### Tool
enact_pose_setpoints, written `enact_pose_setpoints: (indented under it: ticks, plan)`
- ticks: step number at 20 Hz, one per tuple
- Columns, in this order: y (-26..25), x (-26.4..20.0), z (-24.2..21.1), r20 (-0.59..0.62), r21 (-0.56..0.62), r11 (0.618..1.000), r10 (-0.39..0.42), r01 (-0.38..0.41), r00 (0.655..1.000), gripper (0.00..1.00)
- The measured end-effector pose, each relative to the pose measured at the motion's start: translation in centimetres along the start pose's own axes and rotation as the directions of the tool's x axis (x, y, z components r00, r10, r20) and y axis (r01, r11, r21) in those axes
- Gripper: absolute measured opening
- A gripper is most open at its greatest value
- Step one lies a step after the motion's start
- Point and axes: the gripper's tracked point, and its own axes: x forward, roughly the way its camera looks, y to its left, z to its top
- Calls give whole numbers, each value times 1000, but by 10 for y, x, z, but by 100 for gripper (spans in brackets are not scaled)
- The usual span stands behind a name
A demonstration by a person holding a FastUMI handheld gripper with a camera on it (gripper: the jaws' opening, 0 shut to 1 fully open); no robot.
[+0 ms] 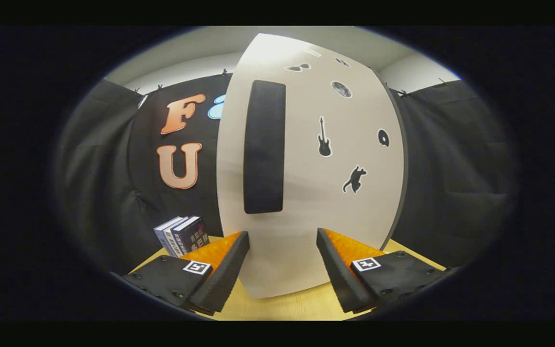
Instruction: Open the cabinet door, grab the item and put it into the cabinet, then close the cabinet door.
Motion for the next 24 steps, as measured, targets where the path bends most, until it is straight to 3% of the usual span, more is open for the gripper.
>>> enact_pose_setpoints:
  ticks: [5, 11, 18, 24]
  plan:
    - [8, 21, -3, -23, 61, 998, -24, 26, 999, 92]
    - [27, -15, 20, 1, 163, 987, 4, -4, 1000, 94]
    - [-4, -83, 41, -85, 55, 996, -59, 64, 995, 95]
    - [-29, -133, 87, 16, 59, 994, -93, 92, 996, 95]
